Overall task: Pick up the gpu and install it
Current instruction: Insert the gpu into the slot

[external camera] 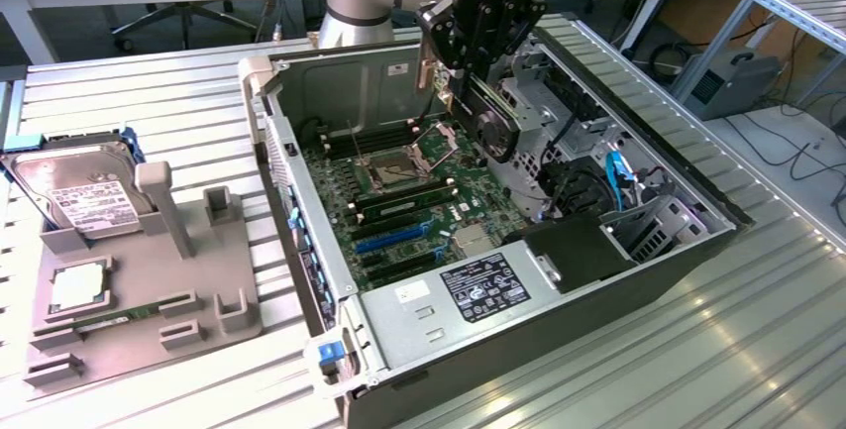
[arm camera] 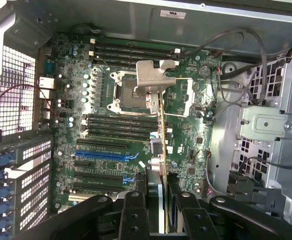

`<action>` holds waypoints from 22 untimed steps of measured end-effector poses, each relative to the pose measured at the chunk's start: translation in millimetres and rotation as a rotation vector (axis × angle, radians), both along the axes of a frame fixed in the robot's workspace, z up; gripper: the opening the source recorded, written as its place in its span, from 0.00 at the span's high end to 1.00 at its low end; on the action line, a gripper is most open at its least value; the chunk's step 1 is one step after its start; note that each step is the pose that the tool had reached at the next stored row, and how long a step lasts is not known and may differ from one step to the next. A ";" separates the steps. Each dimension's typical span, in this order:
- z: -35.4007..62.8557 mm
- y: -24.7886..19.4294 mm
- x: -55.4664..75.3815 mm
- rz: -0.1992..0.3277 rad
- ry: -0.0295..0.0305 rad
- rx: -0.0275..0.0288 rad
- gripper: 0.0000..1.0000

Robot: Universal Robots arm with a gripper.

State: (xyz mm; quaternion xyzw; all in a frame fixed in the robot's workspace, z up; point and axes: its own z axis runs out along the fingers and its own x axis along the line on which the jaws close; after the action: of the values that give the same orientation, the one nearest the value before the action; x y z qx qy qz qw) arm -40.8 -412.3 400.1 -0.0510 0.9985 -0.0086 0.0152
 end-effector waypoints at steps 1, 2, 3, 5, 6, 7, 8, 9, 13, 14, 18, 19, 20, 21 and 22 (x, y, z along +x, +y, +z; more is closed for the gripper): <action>0.0 0.0 0.0 0.000 0.0000 0.0000 0.73; 0.0 0.0 0.0 0.001 0.0000 0.0000 0.73; 0.0 0.0 0.0 0.001 0.0000 0.0000 0.73; 0.0 0.0 0.0 0.002 0.0000 0.0000 0.73; 0.0 0.0 0.0 0.003 0.0000 -0.0001 0.73; 0.0 0.0 0.0 0.003 0.0000 -0.0001 0.73; 0.0 0.0 0.0 0.004 0.0000 -0.0001 0.73; 0.0 0.0 0.0 0.004 0.0001 -0.0001 0.73; -0.1 0.0 0.0 0.006 0.0000 -0.0001 0.73; -0.1 0.0 0.0 0.006 0.0000 -0.0001 0.73; -0.1 0.0 0.0 0.010 0.0001 -0.0001 0.73; -0.1 0.0 0.0 0.010 0.0000 -0.0001 0.73; -0.1 0.0 0.0 0.011 0.0000 -0.0001 0.73; -0.1 0.0 0.0 0.011 0.0000 -0.0001 0.73; -0.1 0.0 0.0 0.012 0.0000 -0.0001 0.73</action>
State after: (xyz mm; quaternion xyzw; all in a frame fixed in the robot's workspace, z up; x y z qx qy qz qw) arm -40.8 -412.3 400.0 -0.0568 0.9982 -0.0085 0.0152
